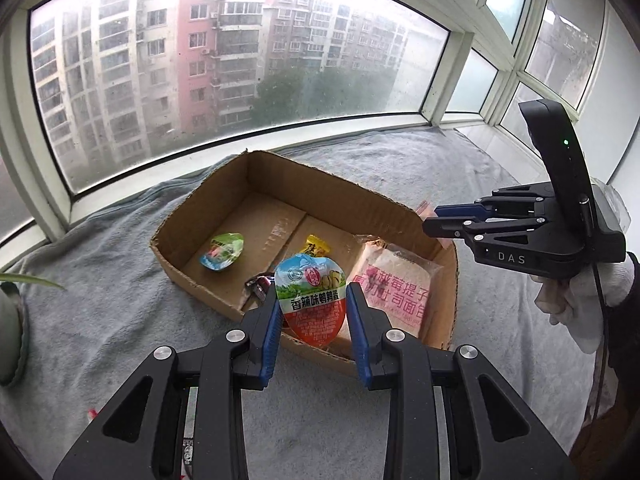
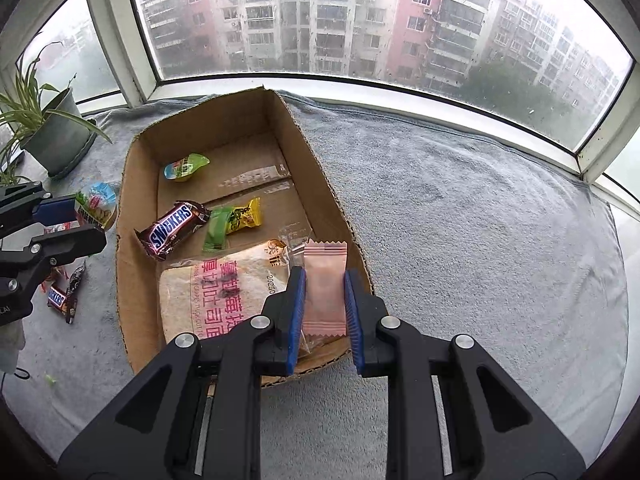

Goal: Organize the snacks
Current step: 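Open both tools to drop the pink candy and heart-shaped packet in the box, then move both open tools back toward the loose snacks on the blanket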

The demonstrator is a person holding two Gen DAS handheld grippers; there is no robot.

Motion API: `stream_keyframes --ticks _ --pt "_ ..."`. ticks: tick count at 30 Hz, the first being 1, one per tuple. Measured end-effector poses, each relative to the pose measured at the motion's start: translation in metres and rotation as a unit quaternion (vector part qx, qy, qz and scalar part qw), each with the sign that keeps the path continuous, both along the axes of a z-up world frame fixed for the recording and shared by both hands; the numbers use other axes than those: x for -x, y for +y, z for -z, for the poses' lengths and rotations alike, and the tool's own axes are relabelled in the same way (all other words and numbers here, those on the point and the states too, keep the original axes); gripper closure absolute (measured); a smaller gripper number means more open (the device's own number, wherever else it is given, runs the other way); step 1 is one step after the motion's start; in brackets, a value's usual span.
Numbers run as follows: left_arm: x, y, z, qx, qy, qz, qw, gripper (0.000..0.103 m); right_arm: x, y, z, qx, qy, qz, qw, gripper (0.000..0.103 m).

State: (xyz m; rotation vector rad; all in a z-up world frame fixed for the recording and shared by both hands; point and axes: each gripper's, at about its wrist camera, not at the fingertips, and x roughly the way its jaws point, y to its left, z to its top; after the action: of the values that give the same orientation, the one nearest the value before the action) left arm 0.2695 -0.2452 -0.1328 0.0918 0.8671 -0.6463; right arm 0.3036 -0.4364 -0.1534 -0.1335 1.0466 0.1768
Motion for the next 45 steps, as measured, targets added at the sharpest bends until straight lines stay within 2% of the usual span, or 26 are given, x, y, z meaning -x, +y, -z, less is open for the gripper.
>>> stream_keyframes --ticks 12,16,17,19,20,21,22,23,24,36,45 --pt "-0.002 -0.016 0.008 -0.013 0.007 0.010 0.9998 0.073 -0.003 -0.001 0.006 -0.003 0.005 0.001 1.000 0.082" --pt "-0.003 -0.018 0.008 -0.014 0.009 0.010 0.9998 0.070 -0.001 0.000 0.005 0.001 0.001 0.001 1.000 0.082" --pt "-0.003 -0.018 0.007 -0.014 0.009 0.008 0.9998 0.070 0.000 0.000 0.004 0.002 -0.001 0.001 1.000 0.079" --pt "-0.003 -0.017 0.007 -0.014 0.011 0.008 0.9998 0.070 0.002 0.002 0.000 0.007 -0.011 0.002 1.000 0.058" --pt "-0.002 -0.017 0.006 -0.015 0.010 0.007 0.9998 0.070 0.003 0.002 -0.002 0.010 -0.017 0.004 1.000 0.042" --pt "-0.002 -0.018 0.006 -0.016 0.010 0.005 0.9998 0.065 0.003 0.002 -0.004 0.010 -0.021 0.005 1.000 0.036" --pt "-0.003 -0.019 0.006 -0.017 0.010 0.005 0.9998 0.060 0.004 0.002 -0.005 0.009 -0.021 0.005 1.000 0.036" --pt "-0.003 -0.019 0.005 -0.015 0.009 0.005 0.9998 0.050 0.004 0.002 -0.006 0.008 -0.021 0.004 1.000 0.036" --pt "-0.002 -0.019 0.005 -0.015 0.007 0.004 0.9999 0.049 0.004 0.003 -0.007 0.009 -0.021 0.004 1.000 0.036" --pt "0.004 -0.017 -0.002 -0.016 -0.002 0.007 0.9999 0.049 0.013 0.009 -0.016 0.017 -0.027 0.004 0.999 0.036" --pt "0.015 0.000 -0.023 -0.010 -0.015 0.003 0.9998 0.049 0.032 0.033 -0.037 0.017 -0.041 -0.017 0.999 0.036"
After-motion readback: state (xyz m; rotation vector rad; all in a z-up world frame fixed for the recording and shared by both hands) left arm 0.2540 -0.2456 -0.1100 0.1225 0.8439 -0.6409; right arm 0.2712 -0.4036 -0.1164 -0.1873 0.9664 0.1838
